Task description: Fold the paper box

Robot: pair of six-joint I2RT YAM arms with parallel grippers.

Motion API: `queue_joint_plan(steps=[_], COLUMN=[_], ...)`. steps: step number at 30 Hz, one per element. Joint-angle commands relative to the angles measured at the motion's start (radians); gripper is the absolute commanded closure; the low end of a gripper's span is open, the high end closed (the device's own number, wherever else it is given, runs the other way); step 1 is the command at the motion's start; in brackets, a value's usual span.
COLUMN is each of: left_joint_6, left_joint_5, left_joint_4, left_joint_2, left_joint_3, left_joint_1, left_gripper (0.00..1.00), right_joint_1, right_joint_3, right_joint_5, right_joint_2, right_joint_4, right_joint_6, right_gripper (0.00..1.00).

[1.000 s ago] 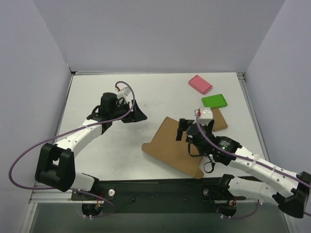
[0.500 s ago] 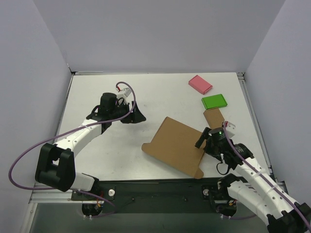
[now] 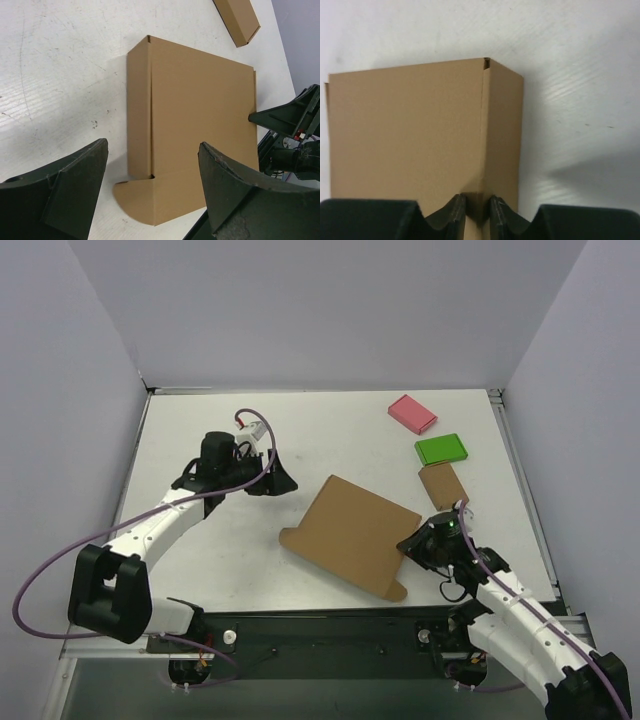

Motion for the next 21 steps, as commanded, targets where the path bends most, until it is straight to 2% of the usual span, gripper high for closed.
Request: queue_joint_plan(steps=[1,6,8,12,16,17,21], left_joint_6=[0.03,0.03,-0.008,-0.106,-0.129,-0.134,-0.16], left_joint_5=[0.008,-0.001,0.022,0.091,0.093,0.093,0.105], left_joint_4=[-0.009,-0.019,0.0,0.124,0.125,0.166,0.195], left_joint_2=[-0.063,-0.112,-0.138,-0.182,-0.189,-0.187,-0.181], left_joint_3=[-0.018,-0.024,-0.05,-0.127,-0.158,-0.172,-0.204], left_joint_1=[0.033,0.08,0.103,0.187,0.203,0.204,0.217], left_gripper=[0.17,0.17,0.17,0.15,0.15,0.14,0.14], right_joint_1=[-0.007,-0.007,-0.005,-0.004,-0.005,-0.007,-0.014], right_joint_3=[-0.142,-0.185,-0.205,-0.262,-0.292,-0.301,-0.297], right_joint_5=[-0.115,-0.204,-0.241,-0.265,-0.268,-0.264,-0.264], right_joint_2=[0.02,0.091,0.115,0.152,0.146,0.138,0.071], right_joint_4=[0.186,0.418,0.482,0.643,0.685,0.685,0.626], right_joint_6=[0.081,0.075,0.089,0.134,0.129,0.129,0.106], right_gripper=[0.93,1.0,1.0,1.0,1.0,1.0,1.0])
